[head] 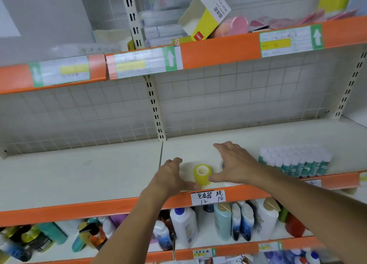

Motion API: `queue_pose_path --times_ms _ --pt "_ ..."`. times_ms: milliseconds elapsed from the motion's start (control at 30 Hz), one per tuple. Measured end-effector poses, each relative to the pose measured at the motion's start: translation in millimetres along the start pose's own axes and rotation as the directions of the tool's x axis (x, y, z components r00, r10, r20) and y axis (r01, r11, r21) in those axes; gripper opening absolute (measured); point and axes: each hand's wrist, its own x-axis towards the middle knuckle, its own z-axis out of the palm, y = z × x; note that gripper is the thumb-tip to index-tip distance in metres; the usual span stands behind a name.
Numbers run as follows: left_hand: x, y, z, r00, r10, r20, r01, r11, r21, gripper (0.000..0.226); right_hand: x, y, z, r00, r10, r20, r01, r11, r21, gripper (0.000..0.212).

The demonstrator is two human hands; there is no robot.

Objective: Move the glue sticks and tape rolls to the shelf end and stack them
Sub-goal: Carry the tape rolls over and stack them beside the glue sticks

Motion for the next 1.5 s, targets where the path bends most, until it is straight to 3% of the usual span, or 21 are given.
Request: queue_pose_path --times_ms 167,333,467,567,1000,1500 --pt "-16.9 -32.7 -15.0 0.998 -0.058 0.003 0.058 0.998 0.03 0.097 5.7 -39.0 1.0 0.993 -0.114 0.022 0.114 0.994 -0.002 0.108" --pt "-34.5 -68.2 -32.5 0.992 -0.104 -0.075 0.11 0.99 0.088 0.076 13.2 -86.7 11.5 0.979 -0.2 0.039 0.199 0.98 0.027 0.098" --pt "-52.9 -103.9 -50.2 0.974 -0.14 -0.18 0.193 0.926 0.326 0.062 24.6 -131.4 25.7 0.967 -0.248 0.057 0.249 0.969 -0.002 0.082" --pt "-64.2 -131.2 -64.3 0.958 -0.18 -0.222 0.258 0.882 0.395 0.061 35.8 -164.6 37.7 0.96 -0.265 0.09 0.267 0.964 -0.015 0.078" --pt "-125.5 -245.3 -111.7 0.887 -0.36 -0.289 0.449 0.819 0.359 0.053 74.5 -305.6 88.8 0.889 -0.419 0.187 0.431 0.902 -0.028 0.069" --pt "-175.3 -384.8 -160.0 0.736 -0.589 -0.333 0.664 0.725 0.185 0.067 130.7 -471.8 145.2 0.723 -0.635 0.273 0.66 0.752 0.003 0.074"
